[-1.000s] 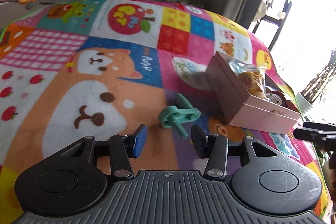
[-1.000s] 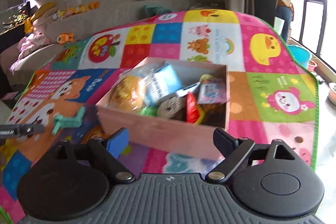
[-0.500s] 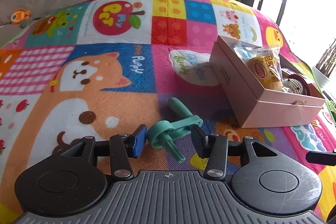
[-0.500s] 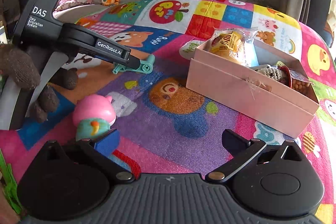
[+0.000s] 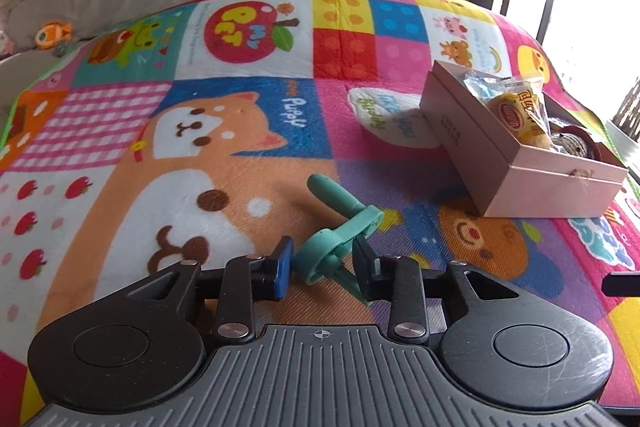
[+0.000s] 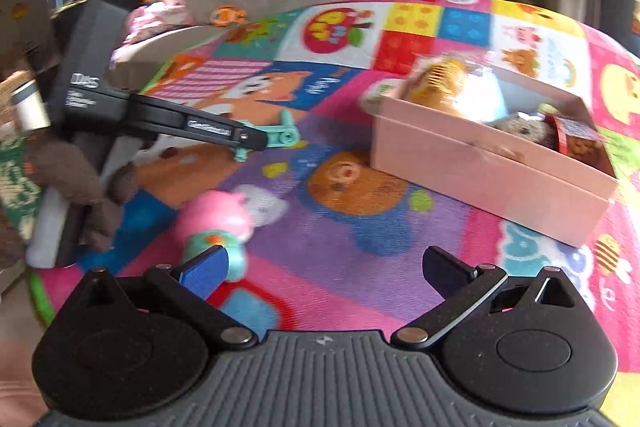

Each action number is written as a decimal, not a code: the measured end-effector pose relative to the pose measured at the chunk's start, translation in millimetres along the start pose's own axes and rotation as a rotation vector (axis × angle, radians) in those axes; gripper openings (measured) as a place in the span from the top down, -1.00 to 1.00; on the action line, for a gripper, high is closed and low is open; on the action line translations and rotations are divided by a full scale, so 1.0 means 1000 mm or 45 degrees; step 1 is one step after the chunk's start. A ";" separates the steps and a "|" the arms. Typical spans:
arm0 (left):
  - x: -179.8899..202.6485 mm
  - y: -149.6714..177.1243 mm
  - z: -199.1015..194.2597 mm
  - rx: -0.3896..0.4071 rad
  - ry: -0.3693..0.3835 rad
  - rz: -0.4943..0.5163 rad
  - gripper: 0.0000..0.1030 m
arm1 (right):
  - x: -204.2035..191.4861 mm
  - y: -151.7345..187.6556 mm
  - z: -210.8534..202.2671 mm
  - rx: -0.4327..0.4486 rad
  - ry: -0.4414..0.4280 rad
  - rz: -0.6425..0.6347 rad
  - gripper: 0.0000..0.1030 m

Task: Organize objects
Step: 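Grasp the teal plastic toy with the left gripper, then lift the teal toy with the left gripper while the right grasps the pink pig figure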

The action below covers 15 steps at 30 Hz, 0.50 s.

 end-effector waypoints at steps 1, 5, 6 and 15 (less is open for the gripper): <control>-0.003 0.003 -0.005 -0.014 0.018 0.006 0.31 | -0.006 -0.003 0.002 -0.004 -0.013 -0.032 -1.00; -0.003 0.015 -0.024 -0.070 0.089 0.054 0.31 | -0.014 -0.008 0.008 -0.005 0.106 -0.142 -1.00; -0.001 0.017 -0.026 -0.070 0.087 0.063 0.30 | -0.010 -0.009 0.009 -0.001 0.181 -0.145 -1.00; 0.014 0.011 -0.008 -0.025 0.054 0.064 0.29 | 0.034 0.005 0.017 -0.108 0.249 0.100 -1.00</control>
Point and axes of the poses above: each gripper's, at about its wrist camera, not at the fingertips, and z roughly the way its jaws point, x to its right, y to its underside, the point moved 3 cm from there along z, roughly the way its jaws point, and after that the axes turned 9 degrees about -z, right-handed, at the moved point
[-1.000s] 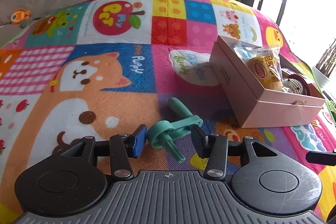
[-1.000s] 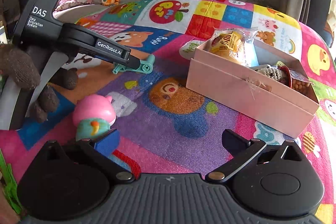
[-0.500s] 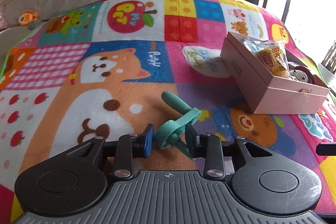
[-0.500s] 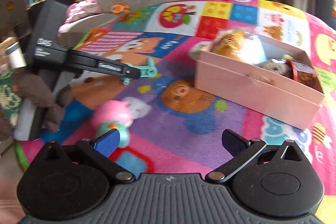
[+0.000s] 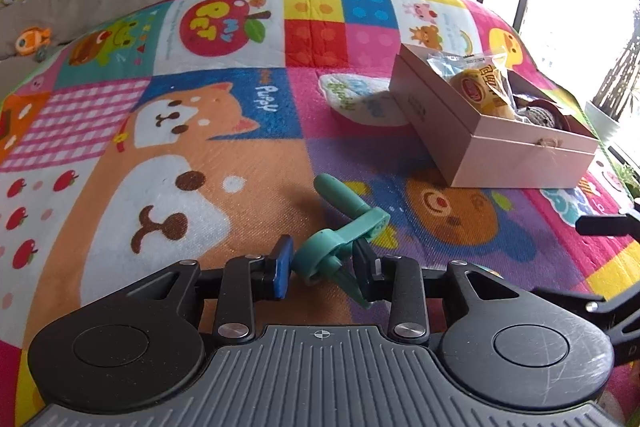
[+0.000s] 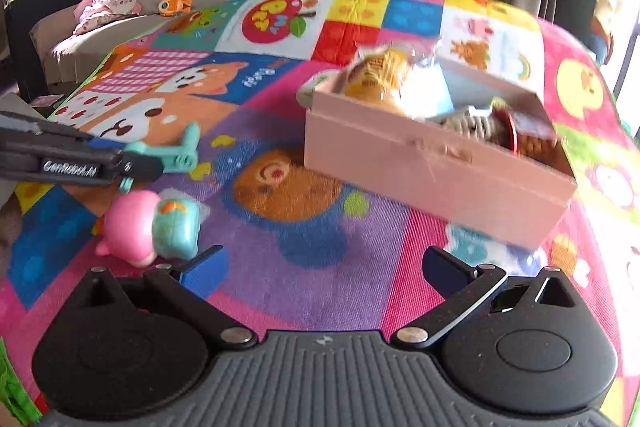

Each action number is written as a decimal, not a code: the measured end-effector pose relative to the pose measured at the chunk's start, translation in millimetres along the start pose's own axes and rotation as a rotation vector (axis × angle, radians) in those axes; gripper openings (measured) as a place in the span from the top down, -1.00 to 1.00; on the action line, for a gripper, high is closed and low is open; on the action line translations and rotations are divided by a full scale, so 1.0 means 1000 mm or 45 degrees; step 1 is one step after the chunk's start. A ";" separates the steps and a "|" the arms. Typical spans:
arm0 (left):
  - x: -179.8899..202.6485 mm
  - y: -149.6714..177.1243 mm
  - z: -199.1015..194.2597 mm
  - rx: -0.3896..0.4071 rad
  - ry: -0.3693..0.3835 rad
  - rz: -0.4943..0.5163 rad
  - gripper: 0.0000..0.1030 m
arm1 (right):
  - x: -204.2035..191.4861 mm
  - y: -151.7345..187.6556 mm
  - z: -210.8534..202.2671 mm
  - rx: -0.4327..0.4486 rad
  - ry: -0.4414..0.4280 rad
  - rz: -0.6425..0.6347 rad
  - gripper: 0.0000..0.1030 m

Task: Organize objects
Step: 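Lift the teal toy with the left gripper while the right grasps the pink pig figure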

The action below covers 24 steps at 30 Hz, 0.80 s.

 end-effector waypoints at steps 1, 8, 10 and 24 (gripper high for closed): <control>0.001 -0.001 0.001 0.002 -0.003 -0.001 0.29 | 0.000 0.002 0.001 -0.009 0.001 0.001 -1.00; 0.001 0.001 0.004 0.017 -0.009 -0.008 0.26 | 0.002 0.003 0.005 -0.030 -0.025 0.027 -1.00; 0.001 0.002 0.003 0.021 -0.008 0.008 0.26 | 0.006 0.004 0.008 -0.052 -0.060 0.075 -1.00; -0.012 0.013 -0.012 0.068 0.041 -0.063 0.31 | 0.005 0.002 0.001 -0.058 -0.115 0.082 -1.00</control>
Point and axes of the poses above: each gripper's, at about its wrist camera, not at the fingertips, and z roughly the way its jaws point, x to its right, y to its underside, the point moved 3 cm from there along z, roughly the way its jaws point, and after that the axes turned 9 degrees about -z, right-handed, at the moved point
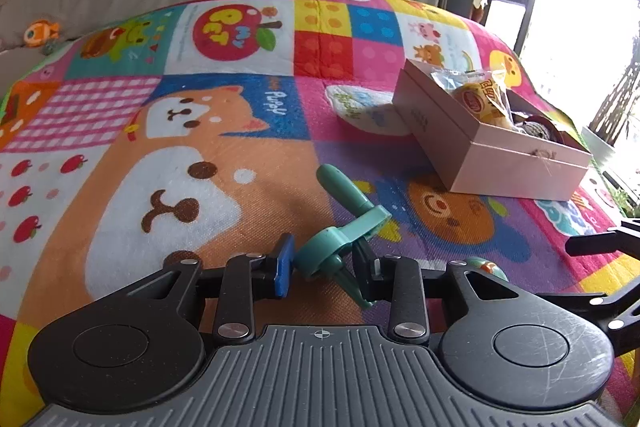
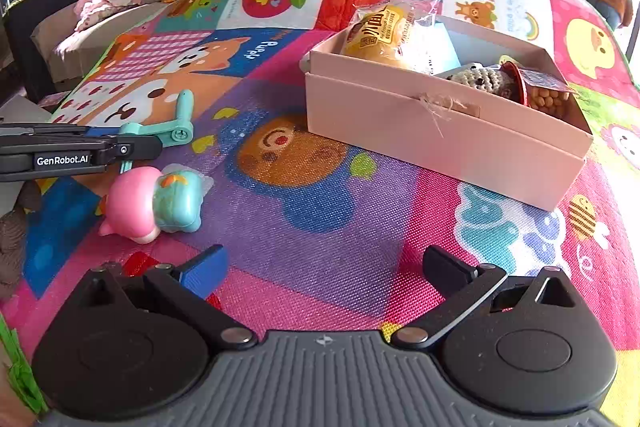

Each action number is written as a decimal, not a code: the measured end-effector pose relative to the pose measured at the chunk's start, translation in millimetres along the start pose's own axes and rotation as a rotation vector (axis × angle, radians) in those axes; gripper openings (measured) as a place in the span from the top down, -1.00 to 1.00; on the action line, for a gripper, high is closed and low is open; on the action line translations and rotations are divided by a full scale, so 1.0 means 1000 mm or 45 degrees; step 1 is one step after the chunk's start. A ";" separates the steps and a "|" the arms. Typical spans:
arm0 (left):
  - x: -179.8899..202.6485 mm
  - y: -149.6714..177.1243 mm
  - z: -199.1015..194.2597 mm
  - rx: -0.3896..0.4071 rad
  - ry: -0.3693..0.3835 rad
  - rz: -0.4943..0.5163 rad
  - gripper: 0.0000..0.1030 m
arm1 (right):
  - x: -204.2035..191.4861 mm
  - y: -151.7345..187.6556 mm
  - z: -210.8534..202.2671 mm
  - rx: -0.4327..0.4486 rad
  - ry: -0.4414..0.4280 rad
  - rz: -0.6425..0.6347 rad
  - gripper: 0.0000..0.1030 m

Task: Organize objects
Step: 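Lift the teal toy with the left gripper while the right grasps the pink pig figure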

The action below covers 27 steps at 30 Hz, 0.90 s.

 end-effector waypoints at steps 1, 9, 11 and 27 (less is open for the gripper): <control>0.001 0.000 0.000 0.002 -0.002 0.004 0.31 | -0.002 -0.002 -0.007 0.037 -0.060 0.017 -1.00; -0.003 0.000 -0.001 0.002 0.024 -0.035 0.31 | -0.072 -0.029 -0.012 0.135 -0.268 -0.268 -1.00; -0.004 0.000 -0.001 0.002 0.030 -0.042 0.31 | -0.087 -0.031 -0.002 0.128 -0.234 -0.341 -0.89; -0.002 0.000 -0.003 0.015 -0.004 -0.023 0.33 | -0.019 -0.018 -0.041 0.146 0.073 -0.158 -0.34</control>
Point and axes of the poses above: each gripper's, at about its wrist camera, not at the fingertips, and z roughly the way its jaws point, x to its right, y to its underside, the point moved 3 cm from there along z, roughly the way its jaws point, and after that the axes turned 9 degrees about -z, right-handed, at the moved point
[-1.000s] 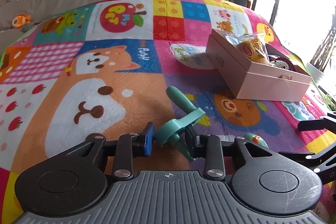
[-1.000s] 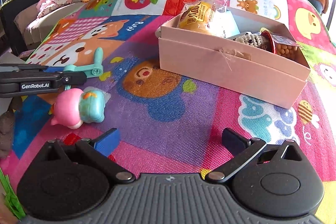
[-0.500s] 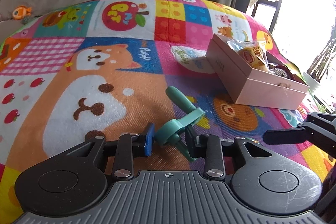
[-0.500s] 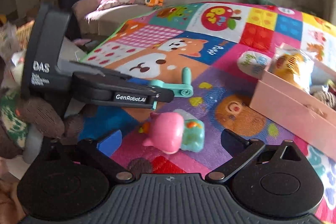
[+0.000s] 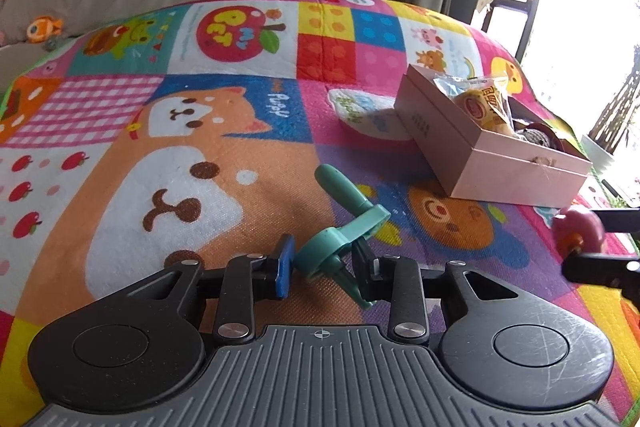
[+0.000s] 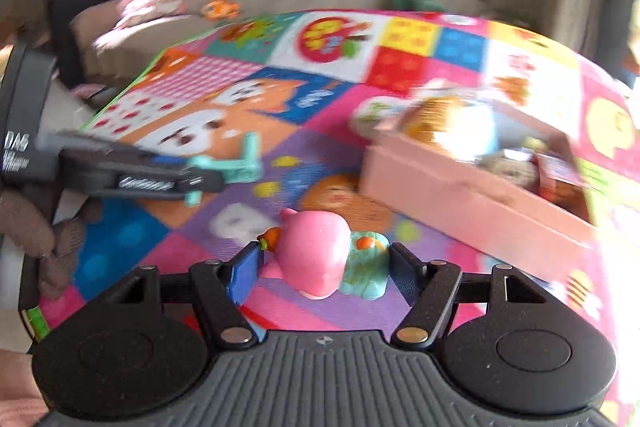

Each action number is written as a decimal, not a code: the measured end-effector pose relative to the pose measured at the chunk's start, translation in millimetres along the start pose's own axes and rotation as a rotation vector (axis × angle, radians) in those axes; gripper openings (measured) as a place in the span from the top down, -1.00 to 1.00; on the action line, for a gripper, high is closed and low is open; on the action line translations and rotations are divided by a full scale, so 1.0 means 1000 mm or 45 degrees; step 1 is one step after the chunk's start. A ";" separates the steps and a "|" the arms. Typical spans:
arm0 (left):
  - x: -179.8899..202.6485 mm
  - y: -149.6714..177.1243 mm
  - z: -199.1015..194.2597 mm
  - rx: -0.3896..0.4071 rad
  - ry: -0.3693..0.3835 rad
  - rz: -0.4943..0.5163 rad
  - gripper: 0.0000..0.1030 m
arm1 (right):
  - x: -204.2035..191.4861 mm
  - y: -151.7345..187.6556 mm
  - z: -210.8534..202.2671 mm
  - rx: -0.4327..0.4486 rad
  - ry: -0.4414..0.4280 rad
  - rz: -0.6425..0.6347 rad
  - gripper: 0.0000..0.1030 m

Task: Organize objects
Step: 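Lift the teal toy with the left gripper while the right grasps the pink pig figure, then drop the teal toy into the box with left while right drops the pink pig in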

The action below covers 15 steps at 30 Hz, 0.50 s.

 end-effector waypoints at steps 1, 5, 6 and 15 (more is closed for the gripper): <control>0.002 0.001 -0.002 -0.005 -0.009 0.007 0.33 | 0.008 0.003 -0.004 0.001 0.032 0.023 -0.34; 0.029 0.012 -0.016 -0.053 0.107 0.097 0.33 | 0.030 0.017 -0.017 0.003 0.131 0.080 -0.34; 0.039 0.015 -0.020 -0.063 0.138 0.129 0.33 | 0.035 0.021 -0.019 0.009 0.145 0.092 -0.34; 0.135 -0.054 -0.019 0.105 0.303 0.321 0.32 | 0.051 0.047 -0.040 0.101 0.165 0.177 -0.34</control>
Point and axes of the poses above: each gripper's, at about its wrist camera, not at the fingertips, and z roughly the way its jaws point, x to its right, y to its underside, the point moved 3 cm from there along z, roughly the way its jaws point, and after that the axes turned 9 degrees about -z, right-handed, at the moved point
